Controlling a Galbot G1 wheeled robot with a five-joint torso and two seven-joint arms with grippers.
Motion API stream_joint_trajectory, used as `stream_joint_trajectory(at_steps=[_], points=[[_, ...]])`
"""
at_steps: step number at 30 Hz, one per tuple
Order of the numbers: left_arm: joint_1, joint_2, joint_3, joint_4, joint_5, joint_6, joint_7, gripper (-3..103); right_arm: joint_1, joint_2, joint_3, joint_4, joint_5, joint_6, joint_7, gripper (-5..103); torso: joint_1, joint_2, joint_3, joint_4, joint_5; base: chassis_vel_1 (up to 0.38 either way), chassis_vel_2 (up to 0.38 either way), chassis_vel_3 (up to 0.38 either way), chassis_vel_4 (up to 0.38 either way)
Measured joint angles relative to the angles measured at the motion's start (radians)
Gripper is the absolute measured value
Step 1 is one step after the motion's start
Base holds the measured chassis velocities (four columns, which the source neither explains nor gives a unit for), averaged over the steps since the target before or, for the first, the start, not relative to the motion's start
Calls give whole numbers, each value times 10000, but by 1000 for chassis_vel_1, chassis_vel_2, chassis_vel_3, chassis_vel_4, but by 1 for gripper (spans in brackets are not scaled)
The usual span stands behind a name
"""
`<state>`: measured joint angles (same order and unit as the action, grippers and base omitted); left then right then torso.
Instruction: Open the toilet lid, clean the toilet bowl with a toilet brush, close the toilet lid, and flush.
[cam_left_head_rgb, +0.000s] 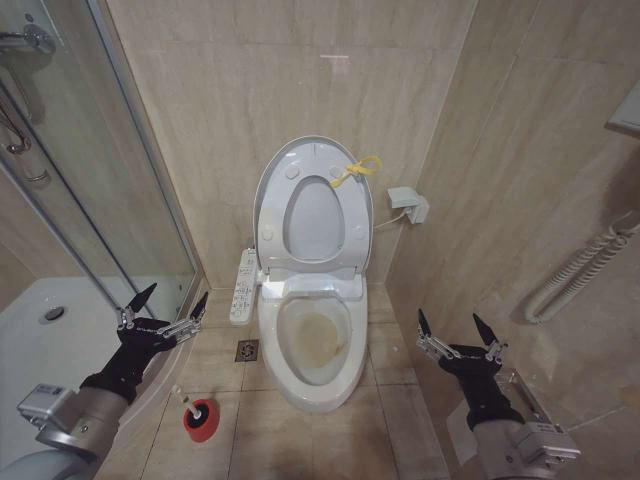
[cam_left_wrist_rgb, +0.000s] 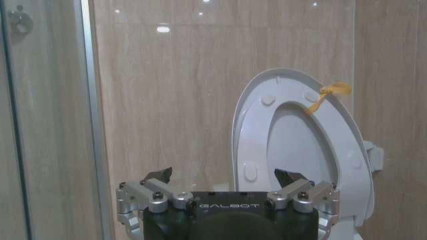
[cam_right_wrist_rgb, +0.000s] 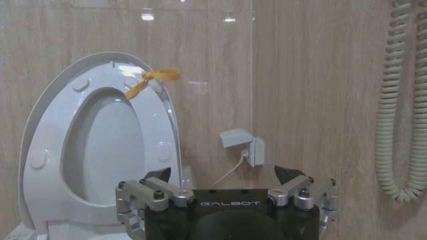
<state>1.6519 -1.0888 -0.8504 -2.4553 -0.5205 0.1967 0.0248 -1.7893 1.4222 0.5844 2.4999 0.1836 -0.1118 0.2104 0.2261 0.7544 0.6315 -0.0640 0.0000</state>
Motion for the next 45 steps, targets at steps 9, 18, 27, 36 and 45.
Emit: stream_joint_trajectory(at_steps=[9, 18, 27, 36, 45], points=[[641, -492, 433, 1111, 627, -1265, 709, 100, 0, 0, 1, 0, 0, 0, 0, 100, 1, -1, 1, 3, -8, 0, 0, 0, 0], [1033, -765, 541, 1538, 839, -1937, 1067, 100, 0, -1, 1, 0, 0, 0, 0, 100, 0, 0, -1, -3, 0, 0, 0, 0, 0], [1407, -1198, 712, 2982, 1967, -3198, 1215, 100, 0, -1, 1, 0, 0, 0, 0, 100, -1, 0, 0, 0, 0, 0, 0, 0, 0], [1086, -1587, 954, 5759, 2558, -5286, 1709, 100, 1, 0, 1, 0, 0, 0, 0, 100, 0, 0, 0, -1, 1, 0, 0, 0, 0], [285, -1875, 1321, 8848, 2564, -6653, 2408, 100, 1, -1, 1, 0, 0, 0, 0, 100, 0, 0, 0, -2, -2, 0, 0, 0, 0]])
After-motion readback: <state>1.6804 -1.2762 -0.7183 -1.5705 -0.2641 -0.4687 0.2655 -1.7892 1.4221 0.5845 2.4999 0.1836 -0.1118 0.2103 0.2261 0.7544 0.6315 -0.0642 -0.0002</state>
